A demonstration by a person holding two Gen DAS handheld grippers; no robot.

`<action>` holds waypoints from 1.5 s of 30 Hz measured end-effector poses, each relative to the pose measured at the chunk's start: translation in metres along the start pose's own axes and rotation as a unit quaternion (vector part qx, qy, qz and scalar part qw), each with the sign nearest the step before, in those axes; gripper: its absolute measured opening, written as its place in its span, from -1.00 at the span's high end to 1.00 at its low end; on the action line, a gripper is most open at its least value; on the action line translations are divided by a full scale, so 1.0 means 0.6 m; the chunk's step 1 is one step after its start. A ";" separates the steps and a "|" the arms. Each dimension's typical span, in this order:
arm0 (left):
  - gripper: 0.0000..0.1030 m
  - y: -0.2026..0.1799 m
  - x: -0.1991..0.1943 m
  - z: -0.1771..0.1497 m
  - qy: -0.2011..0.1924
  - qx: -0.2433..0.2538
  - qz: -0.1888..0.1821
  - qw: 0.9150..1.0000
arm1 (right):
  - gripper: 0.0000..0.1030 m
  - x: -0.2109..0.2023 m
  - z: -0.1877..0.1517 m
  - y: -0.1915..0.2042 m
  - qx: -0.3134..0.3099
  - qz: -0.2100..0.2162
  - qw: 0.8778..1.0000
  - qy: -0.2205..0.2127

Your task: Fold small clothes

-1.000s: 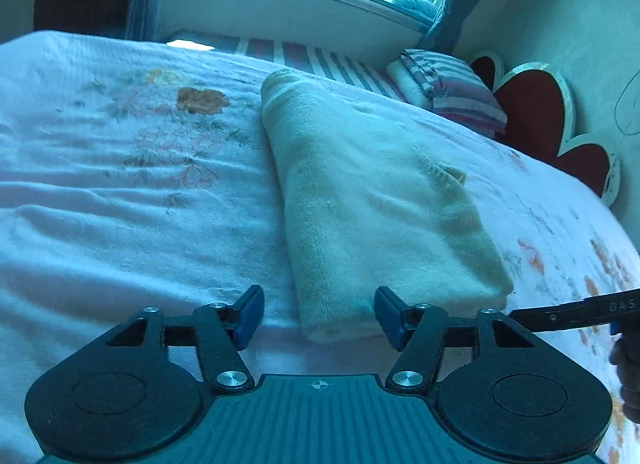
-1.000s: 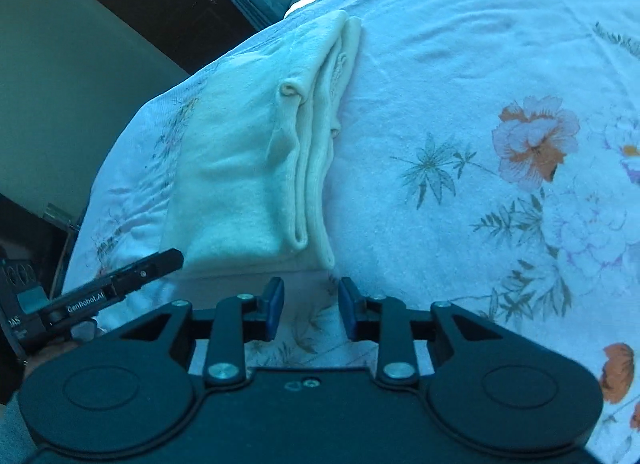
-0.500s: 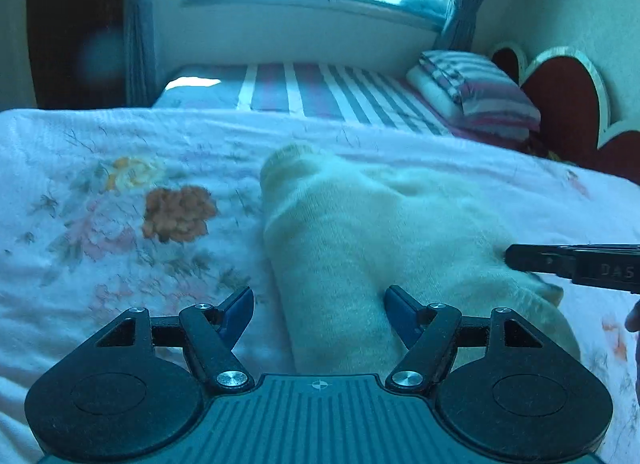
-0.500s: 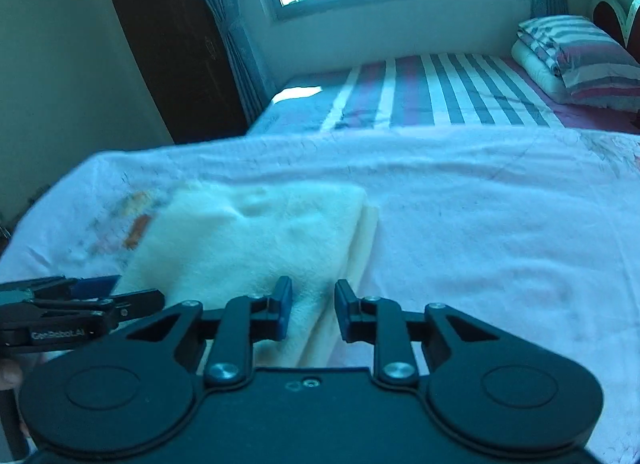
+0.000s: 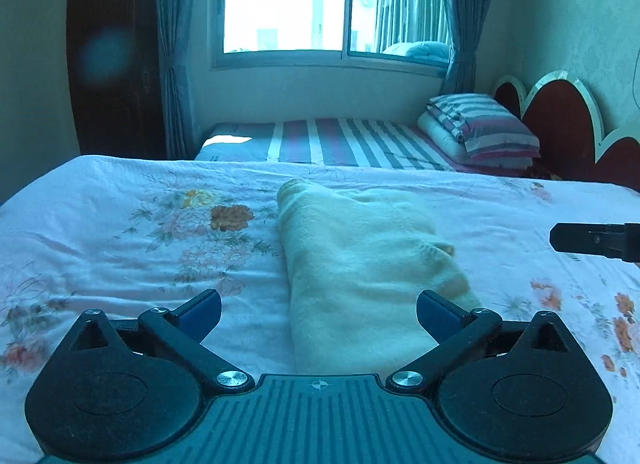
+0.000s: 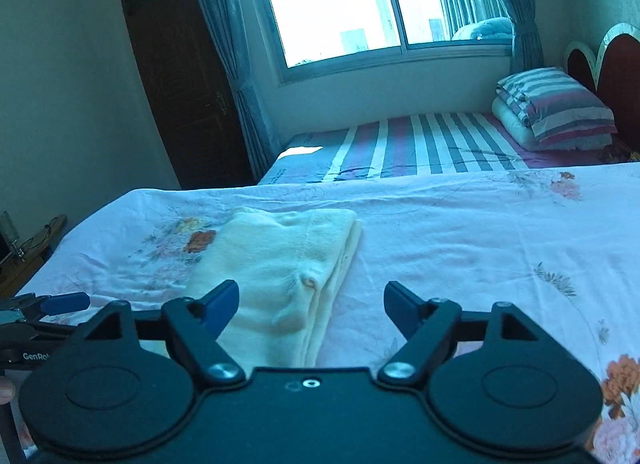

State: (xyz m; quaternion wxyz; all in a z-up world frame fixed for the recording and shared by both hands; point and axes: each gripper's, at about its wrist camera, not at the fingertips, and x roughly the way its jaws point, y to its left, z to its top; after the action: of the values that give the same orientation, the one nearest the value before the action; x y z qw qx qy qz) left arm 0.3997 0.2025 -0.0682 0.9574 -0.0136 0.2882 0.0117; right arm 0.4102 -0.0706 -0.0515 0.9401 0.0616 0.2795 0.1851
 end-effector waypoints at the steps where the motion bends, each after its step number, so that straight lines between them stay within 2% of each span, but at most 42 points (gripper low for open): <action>1: -0.99 -0.005 -0.029 -0.007 0.000 -0.003 0.001 1.000 | -0.54 -0.025 -0.006 0.009 -0.004 -0.002 1.000 -0.003; 8: -0.99 -0.017 -0.206 -0.072 -0.014 -0.025 -0.005 1.000 | -0.54 -0.199 -0.065 0.070 -0.040 -0.017 0.999 -0.008; 13: -0.99 -0.023 -0.321 -0.123 -0.017 -0.034 0.001 0.999 | -0.57 -0.297 -0.099 0.108 -0.056 -0.038 0.998 -0.005; 17: -0.99 -0.029 -0.397 -0.147 -0.028 -0.032 -0.004 0.999 | -0.79 -0.362 -0.123 0.131 -0.052 -0.043 0.998 -0.010; 19: -0.99 -0.034 -0.424 -0.152 -0.033 -0.024 -0.005 0.999 | -0.82 -0.384 -0.131 0.139 -0.048 -0.046 0.998 -0.015; 21: -0.99 -0.039 -0.443 -0.150 -0.042 -0.021 -0.009 0.999 | -0.90 -0.398 -0.134 0.145 -0.044 -0.051 0.997 -0.022; 22: -0.99 -0.039 -0.452 -0.148 -0.047 -0.019 -0.011 0.999 | -1.00 -0.403 -0.134 0.147 -0.043 -0.054 0.997 -0.027; 29: -0.99 -0.052 -0.485 -0.132 -0.066 -0.009 -0.017 0.998 | -0.99 -0.433 -0.130 0.158 -0.043 -0.066 0.996 -0.042; 45: -0.99 -0.064 -0.502 -0.120 -0.082 -0.009 -0.022 0.996 | -0.99 -0.444 -0.118 0.164 -0.049 -0.066 0.995 -0.054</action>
State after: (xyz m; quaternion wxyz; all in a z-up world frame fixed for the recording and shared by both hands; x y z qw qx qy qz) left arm 0.1098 0.1577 0.0389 0.9776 -0.0275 0.2086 -0.0056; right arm 0.1337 -0.0806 0.0448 0.9658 0.0069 0.2228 0.1322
